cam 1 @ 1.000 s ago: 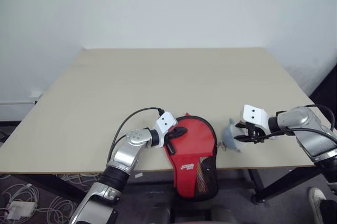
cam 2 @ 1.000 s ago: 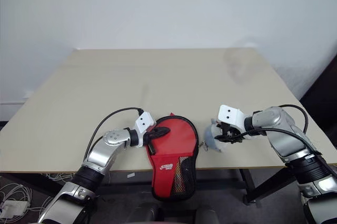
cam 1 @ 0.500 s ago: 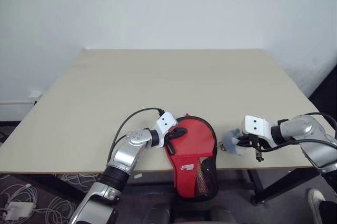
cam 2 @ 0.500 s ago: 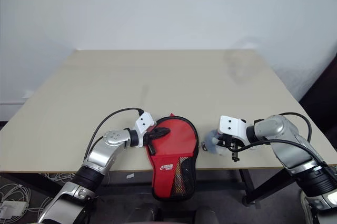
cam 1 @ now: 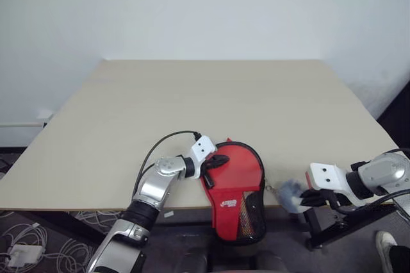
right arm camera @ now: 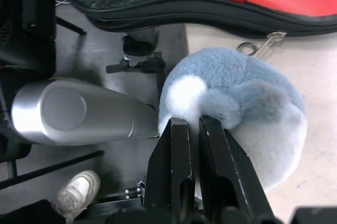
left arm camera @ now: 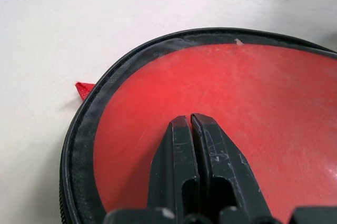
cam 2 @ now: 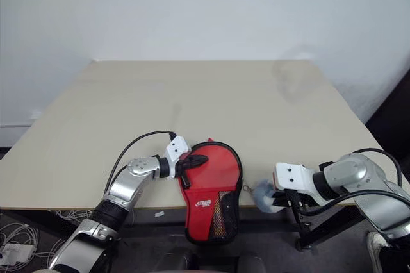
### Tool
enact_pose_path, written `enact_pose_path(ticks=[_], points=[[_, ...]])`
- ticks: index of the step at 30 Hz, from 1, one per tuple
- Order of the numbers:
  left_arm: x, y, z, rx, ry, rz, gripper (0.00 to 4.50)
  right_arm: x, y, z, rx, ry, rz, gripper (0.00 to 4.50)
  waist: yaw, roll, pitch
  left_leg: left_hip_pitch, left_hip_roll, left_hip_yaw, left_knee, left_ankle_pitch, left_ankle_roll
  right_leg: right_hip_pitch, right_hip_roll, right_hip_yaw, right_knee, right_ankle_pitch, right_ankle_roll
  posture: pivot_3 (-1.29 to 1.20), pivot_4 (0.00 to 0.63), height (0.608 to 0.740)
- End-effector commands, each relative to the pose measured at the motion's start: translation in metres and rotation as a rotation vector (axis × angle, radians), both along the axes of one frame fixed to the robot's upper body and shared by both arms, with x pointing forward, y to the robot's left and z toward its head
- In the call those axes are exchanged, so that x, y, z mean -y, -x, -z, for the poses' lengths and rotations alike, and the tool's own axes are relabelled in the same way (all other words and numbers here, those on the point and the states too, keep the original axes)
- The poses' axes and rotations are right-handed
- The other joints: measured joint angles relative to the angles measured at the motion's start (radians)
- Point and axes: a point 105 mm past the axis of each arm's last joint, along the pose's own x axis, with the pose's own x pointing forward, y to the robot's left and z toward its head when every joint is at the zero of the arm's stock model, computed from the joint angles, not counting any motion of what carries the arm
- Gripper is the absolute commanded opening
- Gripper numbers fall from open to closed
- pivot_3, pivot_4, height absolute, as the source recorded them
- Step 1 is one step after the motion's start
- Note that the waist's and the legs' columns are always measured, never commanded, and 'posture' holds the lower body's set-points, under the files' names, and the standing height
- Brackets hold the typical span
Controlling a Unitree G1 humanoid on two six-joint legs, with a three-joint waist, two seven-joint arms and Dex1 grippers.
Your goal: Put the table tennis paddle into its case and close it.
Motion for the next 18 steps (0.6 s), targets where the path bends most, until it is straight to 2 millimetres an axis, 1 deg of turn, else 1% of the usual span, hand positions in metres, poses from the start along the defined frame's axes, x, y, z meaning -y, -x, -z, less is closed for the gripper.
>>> enact_pose_path(ticks=[1, 6, 13, 18], points=[[-0.001, 0.007, 0.019, -0.073, -0.028, 0.008, 0.0, -0.001, 0.001, -0.011, 0.03, -0.005, -0.019, 0.05, 0.003, 0.0, 0.0, 0.0, 0.0, 0.0, 0.0, 0.0, 0.0, 0.0, 0.0, 0.0, 0.0, 0.0, 0.0, 0.0, 0.0, 0.74], [0.003, 0.003, 0.02, -0.086, -0.023, 0.032, 0.0, 0.001, 0.004, -0.015, 0.03, 0.0, -0.019, 0.05, 0.011, -0.001, 0.001, -0.001, -0.001, 0.0, 0.0, 0.0, 0.0, 0.0, 0.0, -0.001, 0.0, 0.0, 0.0, 0.0, 0.0, 0.74], [0.009, 0.0, 0.018, -0.087, 0.011, 0.079, 0.0, 0.002, 0.018, -0.02, -0.019, -0.003, -0.052, 0.05, 0.012, -0.002, 0.003, -0.002, 0.0, 0.0, 0.001, 0.0, 0.0, 0.0, -0.002, -0.002, -0.001, 0.0, 0.0, 0.0, 0.0, 0.74], [0.013, -0.001, 0.019, -0.095, 0.017, 0.117, 0.0, 0.005, 0.02, -0.024, -0.025, -0.005, -0.054, 0.05, 0.016, -0.002, 0.003, -0.003, 0.0, 0.0, 0.002, 0.0, 0.0, 0.0, -0.004, -0.003, -0.001, 0.0, 0.001, 0.0, 0.0, 0.74]])
